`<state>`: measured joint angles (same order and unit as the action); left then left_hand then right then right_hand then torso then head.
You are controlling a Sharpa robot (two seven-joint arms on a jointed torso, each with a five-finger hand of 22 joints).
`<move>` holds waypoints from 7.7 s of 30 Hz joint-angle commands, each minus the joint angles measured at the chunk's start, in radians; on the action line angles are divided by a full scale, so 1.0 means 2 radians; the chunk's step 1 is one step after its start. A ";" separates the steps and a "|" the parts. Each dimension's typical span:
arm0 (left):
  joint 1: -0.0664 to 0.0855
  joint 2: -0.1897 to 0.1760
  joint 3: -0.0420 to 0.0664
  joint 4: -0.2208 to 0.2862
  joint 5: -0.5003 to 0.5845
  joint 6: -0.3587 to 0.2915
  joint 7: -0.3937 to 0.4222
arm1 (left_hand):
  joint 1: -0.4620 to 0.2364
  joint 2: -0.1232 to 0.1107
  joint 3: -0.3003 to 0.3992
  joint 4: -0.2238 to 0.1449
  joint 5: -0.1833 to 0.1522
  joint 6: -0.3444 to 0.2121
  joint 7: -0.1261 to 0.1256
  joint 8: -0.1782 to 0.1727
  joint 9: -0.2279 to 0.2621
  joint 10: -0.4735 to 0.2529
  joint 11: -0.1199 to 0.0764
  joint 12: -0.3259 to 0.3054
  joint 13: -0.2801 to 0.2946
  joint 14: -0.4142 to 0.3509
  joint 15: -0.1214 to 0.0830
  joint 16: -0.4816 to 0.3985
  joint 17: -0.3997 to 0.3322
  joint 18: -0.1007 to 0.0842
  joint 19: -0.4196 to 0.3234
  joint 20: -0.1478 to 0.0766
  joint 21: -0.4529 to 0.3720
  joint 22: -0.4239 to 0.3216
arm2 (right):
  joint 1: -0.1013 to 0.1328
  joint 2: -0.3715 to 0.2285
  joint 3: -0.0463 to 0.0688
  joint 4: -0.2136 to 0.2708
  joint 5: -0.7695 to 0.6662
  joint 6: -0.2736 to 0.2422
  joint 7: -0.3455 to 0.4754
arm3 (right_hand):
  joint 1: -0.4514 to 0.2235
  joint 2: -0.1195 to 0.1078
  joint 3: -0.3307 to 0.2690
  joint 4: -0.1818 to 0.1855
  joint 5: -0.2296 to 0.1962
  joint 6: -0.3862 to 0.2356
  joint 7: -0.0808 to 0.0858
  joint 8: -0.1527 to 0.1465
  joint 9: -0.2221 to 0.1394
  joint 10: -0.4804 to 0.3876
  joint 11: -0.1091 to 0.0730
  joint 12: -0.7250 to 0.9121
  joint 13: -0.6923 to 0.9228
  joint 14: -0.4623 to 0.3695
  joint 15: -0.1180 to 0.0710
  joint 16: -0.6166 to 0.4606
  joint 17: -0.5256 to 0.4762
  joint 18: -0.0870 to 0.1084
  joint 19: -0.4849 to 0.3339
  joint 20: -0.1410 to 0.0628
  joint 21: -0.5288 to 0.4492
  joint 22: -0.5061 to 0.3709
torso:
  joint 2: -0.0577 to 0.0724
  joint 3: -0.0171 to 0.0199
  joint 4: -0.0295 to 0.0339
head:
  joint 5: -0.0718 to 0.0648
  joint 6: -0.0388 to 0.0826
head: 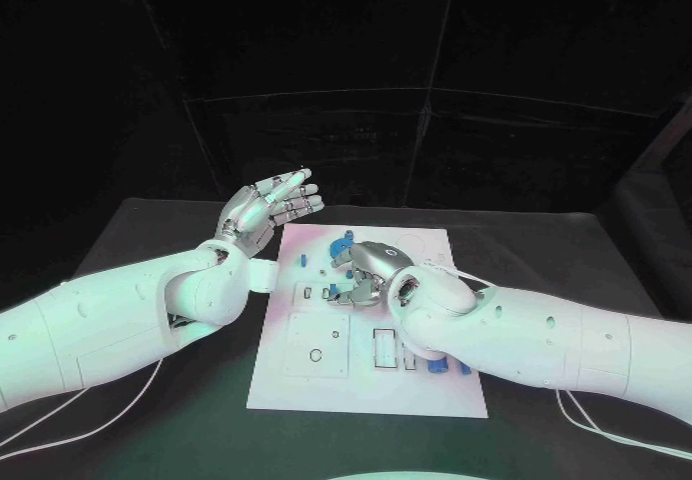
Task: Assemble the parts on the task board
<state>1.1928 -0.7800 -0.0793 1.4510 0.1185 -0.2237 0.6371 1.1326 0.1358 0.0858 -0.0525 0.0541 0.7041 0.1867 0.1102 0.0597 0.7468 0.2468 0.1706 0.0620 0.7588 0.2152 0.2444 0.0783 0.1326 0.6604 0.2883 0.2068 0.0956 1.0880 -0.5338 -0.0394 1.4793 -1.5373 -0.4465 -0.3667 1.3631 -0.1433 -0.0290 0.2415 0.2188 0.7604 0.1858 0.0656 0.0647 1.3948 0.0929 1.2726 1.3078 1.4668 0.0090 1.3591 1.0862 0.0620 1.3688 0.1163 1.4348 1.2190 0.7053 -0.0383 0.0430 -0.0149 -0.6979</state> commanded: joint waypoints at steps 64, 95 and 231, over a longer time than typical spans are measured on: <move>0.060 0.107 -0.010 -0.097 -0.552 0.241 -0.586 | -0.020 0.000 -0.147 0.167 -0.001 0.114 -0.068 0.241 0.186 0.254 -0.135 0.423 0.380 0.401 -0.152 0.654 0.726 -0.017 0.394 -0.136 0.523 0.462 | 0.084 -0.172 0.002 0.051 0.226 0.002 0.195 | 0.037 0.043 -0.015 -0.007 0.002 0.052 -0.011 0.018 0.003 -0.023 -0.010 -0.042 -0.033 0.000 -0.008 -0.046 -0.064 0.016 -0.031 -0.007 -0.033 -0.055 | -0.022 0.0138 -0.0099 | 0.018 -0.014; 0.060 0.131 -0.013 -0.122 -0.553 0.263 -0.592 | 0.021 -0.005 -0.134 0.151 -0.001 0.100 -0.067 0.259 0.198 0.249 -0.134 0.430 0.383 0.402 -0.151 0.654 0.728 -0.017 0.392 -0.135 0.526 0.467 | 0.084 -0.161 0.002 0.043 0.227 0.018 0.188 | 0.046 0.050 -0.017 -0.014 0.010 0.055 -0.012 0.019 0.003 -0.023 -0.012 -0.044 -0.036 0.001 -0.010 -0.050 -0.066 0.017 -0.032 -0.008 -0.036 -0.059 | -0.022 0.0143 -0.0096 | 0.016 -0.019; 0.029 0.086 -0.015 -0.061 -0.578 0.147 -0.583 | -0.010 -0.121 0.342 0.002 0.046 0.076 -0.072 0.316 0.233 0.264 -0.141 0.411 0.340 0.405 -0.157 0.661 0.741 -0.019 0.395 -0.140 0.526 0.485 | 0.084 -0.149 0.002 0.029 0.221 0.055 0.174 | 0.046 0.062 -0.022 -0.016 0.023 0.058 -0.013 0.021 0.003 -0.022 -0.012 -0.043 -0.036 0.002 -0.010 -0.051 -0.065 0.017 -0.033 -0.009 -0.039 -0.062 | -0.023 0.0160 -0.0052 | 0.029 -0.033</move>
<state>1.2508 -0.6091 -0.1103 1.3294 -1.0290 0.0555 -0.5169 1.1108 -0.1132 0.6156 0.1127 0.1430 0.8580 0.0483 0.7360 0.5240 1.2706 -0.0358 0.9913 0.7444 1.4652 -0.0892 1.5639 1.3074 0.1085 1.4466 0.0140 1.2549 1.0653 1.2544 -0.8338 -0.0365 1.5356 -1.0914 -0.3414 -0.0225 1.4552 -0.0285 -0.0657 0.2081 0.2621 0.8672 0.1603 0.1038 0.0711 1.3522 0.0714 1.1908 1.2377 1.4667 -0.0053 1.2632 0.9570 0.0775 1.3079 0.1015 1.3621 1.0949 0.6587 -0.0071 0.0319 0.0437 -0.7653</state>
